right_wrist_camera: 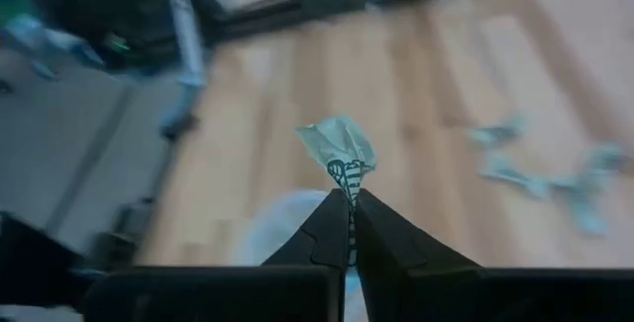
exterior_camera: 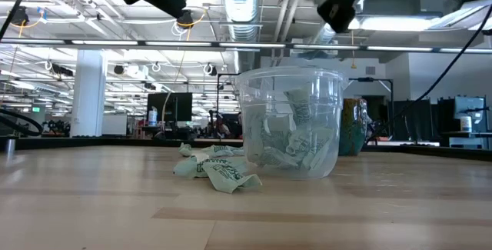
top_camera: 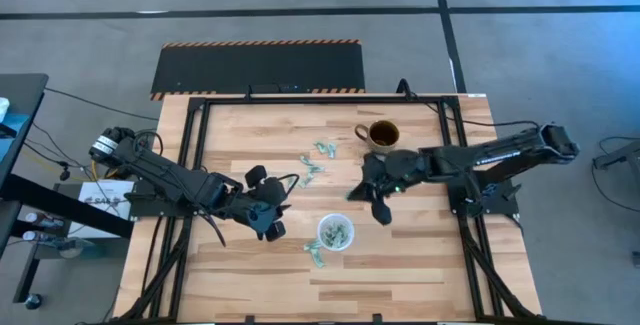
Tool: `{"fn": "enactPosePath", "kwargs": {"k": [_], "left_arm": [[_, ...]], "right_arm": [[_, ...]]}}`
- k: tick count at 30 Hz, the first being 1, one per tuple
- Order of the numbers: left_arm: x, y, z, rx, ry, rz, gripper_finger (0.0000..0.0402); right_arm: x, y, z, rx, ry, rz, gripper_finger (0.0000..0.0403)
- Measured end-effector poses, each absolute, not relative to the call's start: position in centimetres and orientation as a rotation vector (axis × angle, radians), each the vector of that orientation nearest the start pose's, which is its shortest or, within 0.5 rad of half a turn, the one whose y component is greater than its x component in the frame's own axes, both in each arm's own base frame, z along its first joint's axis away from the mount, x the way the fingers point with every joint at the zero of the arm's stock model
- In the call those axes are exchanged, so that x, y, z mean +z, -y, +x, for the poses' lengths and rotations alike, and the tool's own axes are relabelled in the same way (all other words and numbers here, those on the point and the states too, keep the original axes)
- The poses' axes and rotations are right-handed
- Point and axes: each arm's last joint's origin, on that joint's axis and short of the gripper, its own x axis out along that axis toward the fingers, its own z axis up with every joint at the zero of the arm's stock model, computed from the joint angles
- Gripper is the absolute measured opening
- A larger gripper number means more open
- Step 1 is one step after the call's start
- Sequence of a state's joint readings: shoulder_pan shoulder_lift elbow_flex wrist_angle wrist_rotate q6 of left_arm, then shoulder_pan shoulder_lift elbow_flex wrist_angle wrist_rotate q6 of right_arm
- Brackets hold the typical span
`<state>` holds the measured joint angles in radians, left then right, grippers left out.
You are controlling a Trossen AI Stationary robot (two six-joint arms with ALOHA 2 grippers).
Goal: Pick and place Stevia / Truvia into bins
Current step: Put the green stevia packet into the transparent container
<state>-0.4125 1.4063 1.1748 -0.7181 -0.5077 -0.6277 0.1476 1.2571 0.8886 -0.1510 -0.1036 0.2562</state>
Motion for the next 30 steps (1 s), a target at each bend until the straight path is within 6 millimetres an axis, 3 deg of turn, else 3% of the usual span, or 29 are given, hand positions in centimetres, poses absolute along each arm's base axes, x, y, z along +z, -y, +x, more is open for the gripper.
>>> {"fn": "enactPosePath", "kwargs": {"k": [4,13,19,30], "left_arm": [[29.1,10.0,26.5,0.338,-0.778,-0.122,0.0102],[29.1,9.7,26.7,0.346,-0.773,-0.126,0.0102],[29.1,9.8,26.7,0.346,-0.773,-0.129,0.0102],[29.1,10.0,26.8,0.296,-0.787,-0.206,0.0102]], "right_arm": [[27.4,-6.6,27.0,0.239,-0.544,0.297,0.001],[23.9,-9.9,29.0,0.298,-0.629,0.316,0.001],[22.2,-9.9,29.9,0.282,-0.67,0.31,0.0035],[21.8,-9.0,30.4,0.248,-0.676,0.316,0.0131]]}}
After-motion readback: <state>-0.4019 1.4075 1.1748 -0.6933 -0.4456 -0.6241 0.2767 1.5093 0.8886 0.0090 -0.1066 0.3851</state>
